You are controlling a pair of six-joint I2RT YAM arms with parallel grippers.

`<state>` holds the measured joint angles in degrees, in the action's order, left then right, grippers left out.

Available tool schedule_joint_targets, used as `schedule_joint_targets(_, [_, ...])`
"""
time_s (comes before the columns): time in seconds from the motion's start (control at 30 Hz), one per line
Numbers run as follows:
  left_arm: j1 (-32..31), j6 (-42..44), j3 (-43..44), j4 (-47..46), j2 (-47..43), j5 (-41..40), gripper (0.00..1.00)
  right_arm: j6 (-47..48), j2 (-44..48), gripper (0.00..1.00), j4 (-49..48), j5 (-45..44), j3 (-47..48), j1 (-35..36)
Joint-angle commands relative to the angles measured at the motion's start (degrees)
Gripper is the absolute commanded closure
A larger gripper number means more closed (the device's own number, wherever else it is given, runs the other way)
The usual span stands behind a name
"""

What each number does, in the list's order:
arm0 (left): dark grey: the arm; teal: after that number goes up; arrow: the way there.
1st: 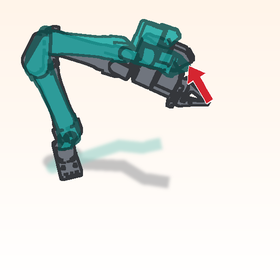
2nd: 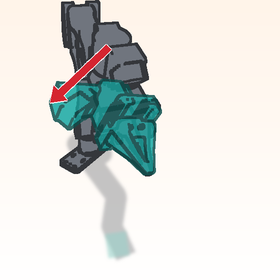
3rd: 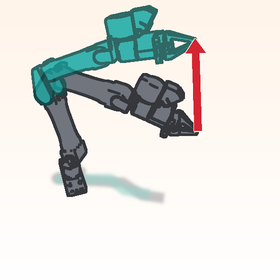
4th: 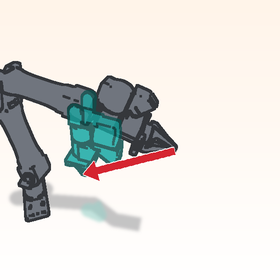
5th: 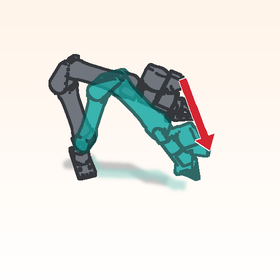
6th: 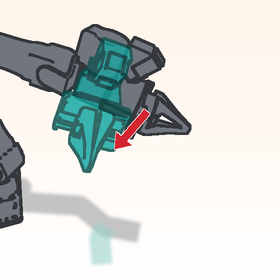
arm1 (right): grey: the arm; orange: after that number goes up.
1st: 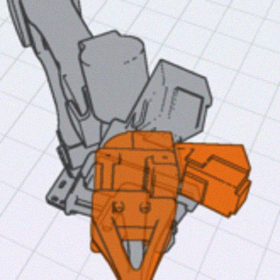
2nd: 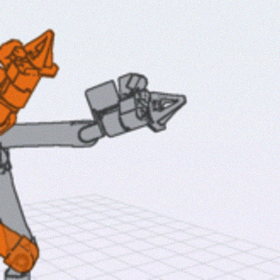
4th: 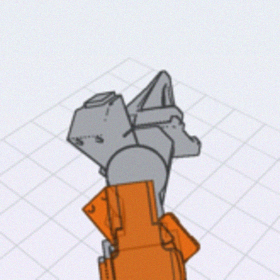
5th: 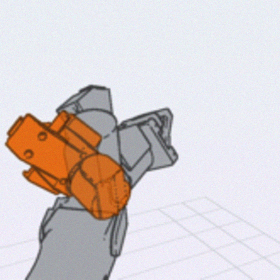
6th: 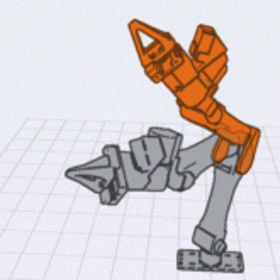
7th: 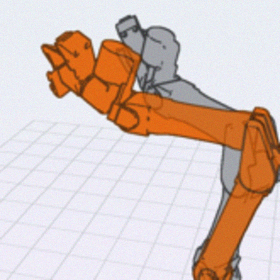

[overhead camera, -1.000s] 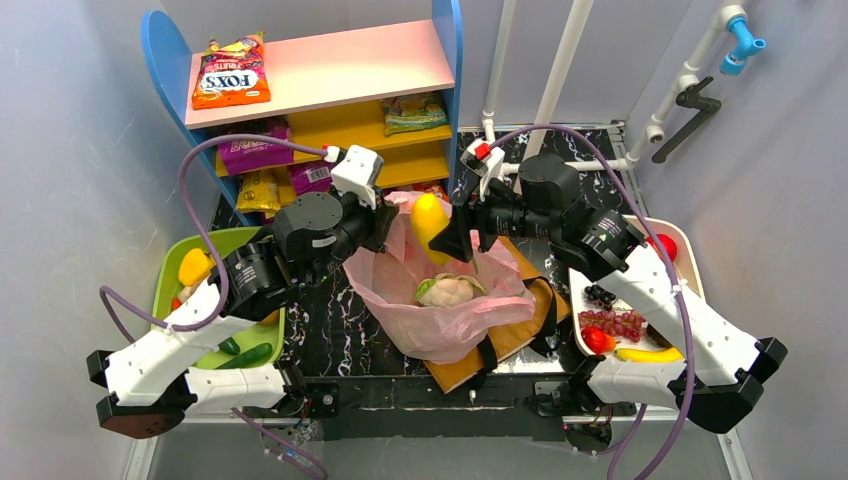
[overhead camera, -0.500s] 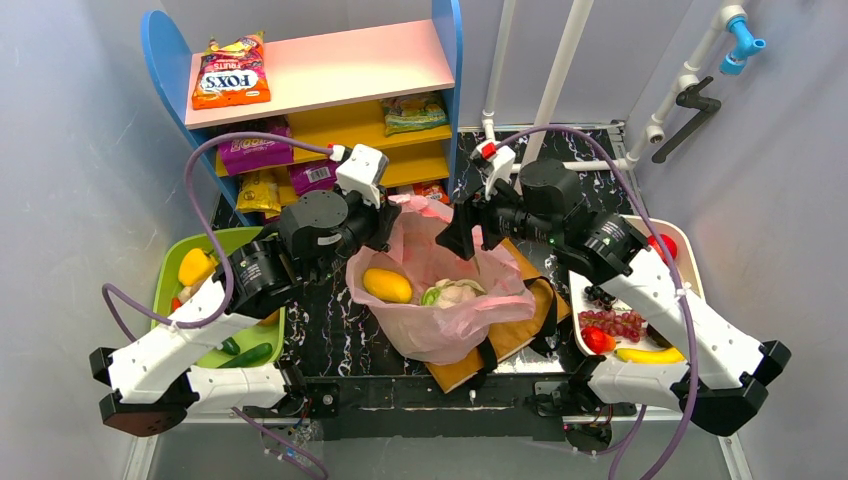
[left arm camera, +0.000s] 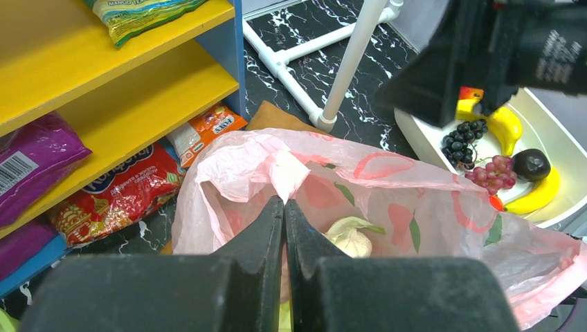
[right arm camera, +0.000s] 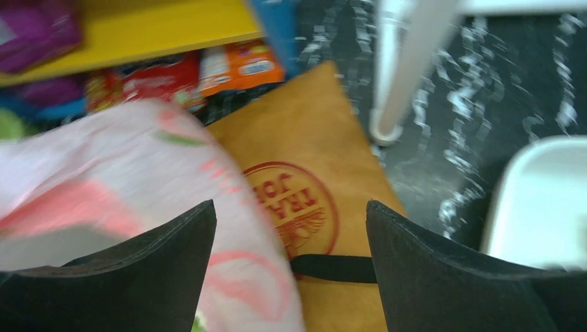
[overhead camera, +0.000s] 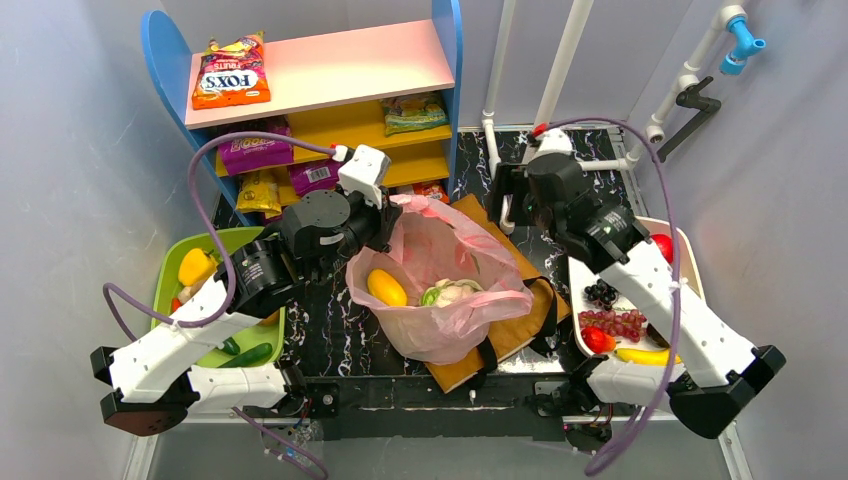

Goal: Place the food into the grocery bag and tie it
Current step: Place the fake fruit into the grocery bag, then pick up the fake fruit from the bin.

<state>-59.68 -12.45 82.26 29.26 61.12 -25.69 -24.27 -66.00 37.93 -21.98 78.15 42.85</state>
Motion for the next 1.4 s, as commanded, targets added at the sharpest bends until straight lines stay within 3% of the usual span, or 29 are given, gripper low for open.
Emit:
schedule_joint_targets(0.0, [0.44,0.58,0.31,1.13,-0.76,0.03,1.00,-11.24,-2.35,0.16,8.55,-6.97,3.34,-9.35])
schedule_joint_targets(0.3, [0.78,0.88,0.15,2.75,-1.83,-0.85,1.00,-27.51,-1.25,0.16,16.62,-15.41,-1.56,-21.40])
schedule_joint_targets(0.63, [0.87,-0.07,0.31,4.64,-1.82,0.04,1.00,-37.36,-3.98,0.14,20.16,-18.09,-9.51,-33.28])
schedule_joint_targets(1.03, [0.88,-1.01,1.61,7.30,0.33,1.95,1.00,-30.69,-8.93,0.16,8.49,-12.08,-22.13,-45.95])
schedule_joint_targets(1.37, [0.90,-1.97,1.17,6.87,2.31,3.53,1.00,-25.63,-10.09,0.19,0.17,-7.16,-28.90,-51.77])
